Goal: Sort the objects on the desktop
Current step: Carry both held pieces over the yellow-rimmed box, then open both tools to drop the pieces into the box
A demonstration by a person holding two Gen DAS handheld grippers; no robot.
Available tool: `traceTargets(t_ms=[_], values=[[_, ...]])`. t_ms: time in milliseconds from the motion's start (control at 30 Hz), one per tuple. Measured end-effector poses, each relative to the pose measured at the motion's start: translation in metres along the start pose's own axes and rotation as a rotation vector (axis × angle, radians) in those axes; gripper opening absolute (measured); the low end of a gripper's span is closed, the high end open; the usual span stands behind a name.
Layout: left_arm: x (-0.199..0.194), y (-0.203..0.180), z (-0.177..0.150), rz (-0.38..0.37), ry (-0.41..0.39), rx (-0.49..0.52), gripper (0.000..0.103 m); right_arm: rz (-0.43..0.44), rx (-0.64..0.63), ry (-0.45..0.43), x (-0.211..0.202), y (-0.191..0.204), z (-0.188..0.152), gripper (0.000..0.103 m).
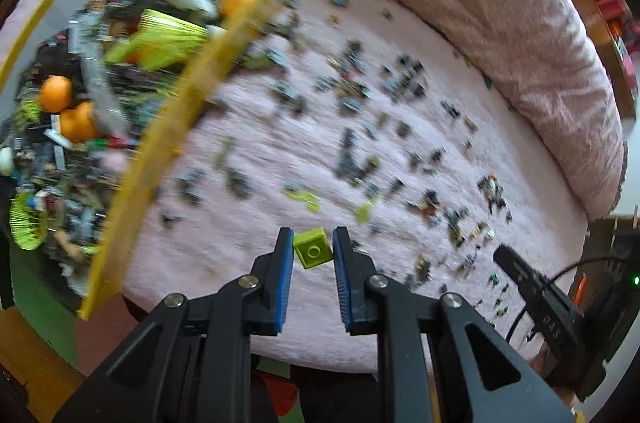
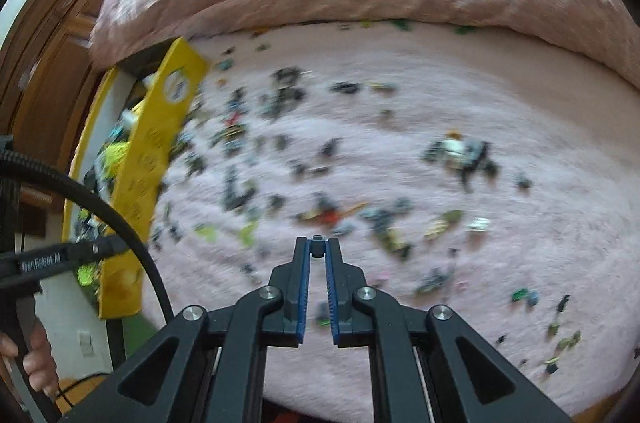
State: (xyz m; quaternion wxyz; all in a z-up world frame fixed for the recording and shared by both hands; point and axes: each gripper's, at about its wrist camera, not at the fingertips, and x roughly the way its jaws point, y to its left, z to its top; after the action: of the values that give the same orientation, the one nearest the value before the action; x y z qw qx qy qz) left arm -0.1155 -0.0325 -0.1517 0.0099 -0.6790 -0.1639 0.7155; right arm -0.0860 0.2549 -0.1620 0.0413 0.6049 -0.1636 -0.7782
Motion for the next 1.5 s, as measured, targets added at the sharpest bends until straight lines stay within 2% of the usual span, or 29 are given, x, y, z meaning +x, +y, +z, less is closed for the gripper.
traceTargets(t_ms=[300, 500, 600, 767, 967, 1133, 1167, 1233, 1267, 1300, 1333, 1367, 1500], values=[[-0.041, 0.089, 0.046, 0.062, -0.121, -0.111, 0.020, 0.048, -0.170, 0.045, 0.015, 0.112, 0.012, 0.008], [-0.050, 0.153, 0.089, 0.079, -0.155, -0.178, 0.020, 0.087, -0.251, 0.057, 0.036, 0.190, 0.036, 0.008], [-0.050, 0.178, 0.117, 0.088, -0.164, -0.179, 0.020, 0.104, -0.282, 0.061, 0.050, 0.228, 0.051, 0.008], [-0.048, 0.202, 0.166, 0.104, -0.179, -0.150, 0.020, 0.115, -0.317, 0.044, 0.072, 0.284, 0.083, 0.008], [-0.046, 0.218, 0.219, 0.125, -0.200, -0.134, 0.020, 0.125, -0.283, 0.003, 0.092, 0.324, 0.112, 0.008], [-0.040, 0.227, 0.244, 0.127, -0.155, -0.154, 0.021, 0.130, -0.270, -0.008, 0.105, 0.348, 0.124, 0.008], [-0.040, 0.229, 0.246, 0.125, -0.150, -0.154, 0.022, 0.131, -0.267, -0.010, 0.105, 0.352, 0.126, 0.008], [-0.040, 0.230, 0.248, 0.123, -0.141, -0.154, 0.032, 0.123, -0.264, -0.017, 0.106, 0.359, 0.130, 0.011], [-0.039, 0.231, 0.248, 0.123, -0.140, -0.154, 0.044, 0.108, -0.262, -0.025, 0.106, 0.363, 0.132, 0.012], [-0.040, 0.233, 0.248, 0.122, -0.141, -0.156, 0.056, 0.095, -0.260, -0.030, 0.106, 0.366, 0.134, 0.021], [-0.040, 0.234, 0.247, 0.122, -0.145, -0.160, 0.060, 0.091, -0.256, -0.030, 0.106, 0.368, 0.135, 0.030], [-0.041, 0.236, 0.245, 0.122, -0.151, -0.165, 0.064, 0.084, -0.245, -0.035, 0.106, 0.369, 0.137, 0.045], [-0.040, 0.244, 0.239, 0.124, -0.143, -0.184, 0.070, 0.086, -0.198, -0.043, 0.107, 0.367, 0.141, 0.048]])
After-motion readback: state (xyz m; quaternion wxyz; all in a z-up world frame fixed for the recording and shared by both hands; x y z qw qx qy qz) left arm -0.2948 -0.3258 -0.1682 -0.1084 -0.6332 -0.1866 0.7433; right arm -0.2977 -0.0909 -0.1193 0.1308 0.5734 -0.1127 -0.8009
